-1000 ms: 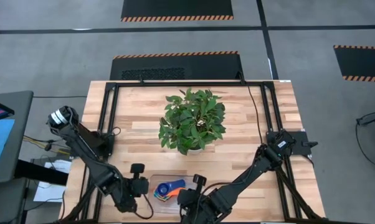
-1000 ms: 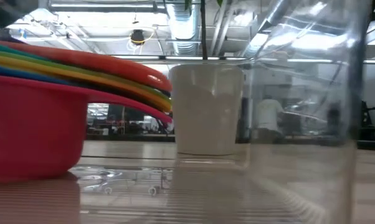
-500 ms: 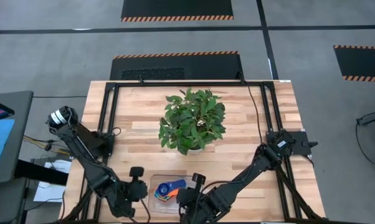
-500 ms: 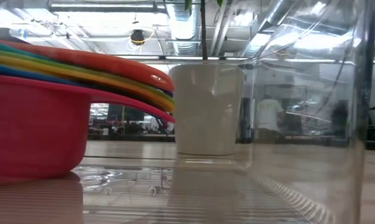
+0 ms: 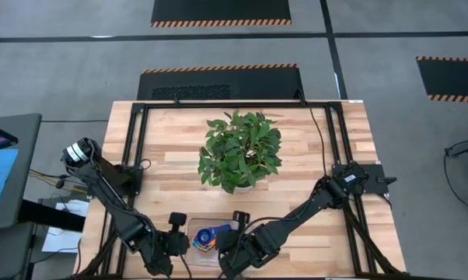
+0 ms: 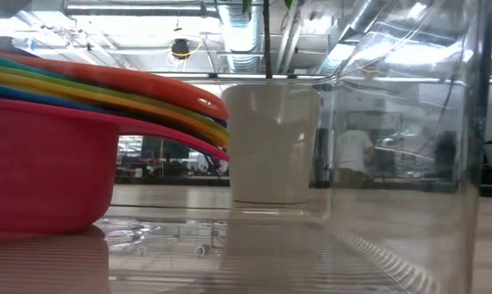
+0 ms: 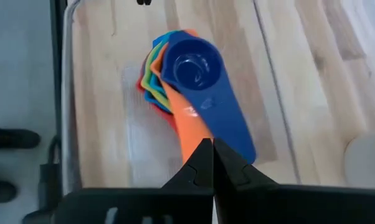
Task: Nest measuring cups in basket
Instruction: Stack the dark blue measuring cup on the orange measuring cup
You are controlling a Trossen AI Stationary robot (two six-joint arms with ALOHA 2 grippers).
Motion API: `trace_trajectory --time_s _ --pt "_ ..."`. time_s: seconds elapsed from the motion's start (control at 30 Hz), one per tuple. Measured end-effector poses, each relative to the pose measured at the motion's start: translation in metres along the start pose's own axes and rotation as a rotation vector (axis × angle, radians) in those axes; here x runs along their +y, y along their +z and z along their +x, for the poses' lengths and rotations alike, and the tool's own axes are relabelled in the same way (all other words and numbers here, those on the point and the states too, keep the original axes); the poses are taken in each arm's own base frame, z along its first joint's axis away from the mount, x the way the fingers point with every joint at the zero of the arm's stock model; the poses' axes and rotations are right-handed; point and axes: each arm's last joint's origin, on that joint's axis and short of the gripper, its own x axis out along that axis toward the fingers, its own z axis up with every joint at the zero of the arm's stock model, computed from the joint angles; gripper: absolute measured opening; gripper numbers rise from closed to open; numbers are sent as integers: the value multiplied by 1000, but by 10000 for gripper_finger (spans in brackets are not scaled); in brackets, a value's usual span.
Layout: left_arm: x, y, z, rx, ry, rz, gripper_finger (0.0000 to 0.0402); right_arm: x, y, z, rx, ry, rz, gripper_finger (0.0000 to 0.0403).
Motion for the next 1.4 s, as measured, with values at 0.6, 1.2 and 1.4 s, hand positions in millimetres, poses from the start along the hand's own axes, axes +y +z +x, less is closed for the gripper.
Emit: trace_trajectory --time_s 0.6,1.2,1.4 --pt "0 0 0 -3 3 6 0 -21 2 36 36 -30 -25 5" --pt "0 2 0 -29 24 17 0 -23 -1 66 59 -31 -31 4" --pt "0 2 0 -29 25 17 0 -20 -4 69 69 -28 -9 4"
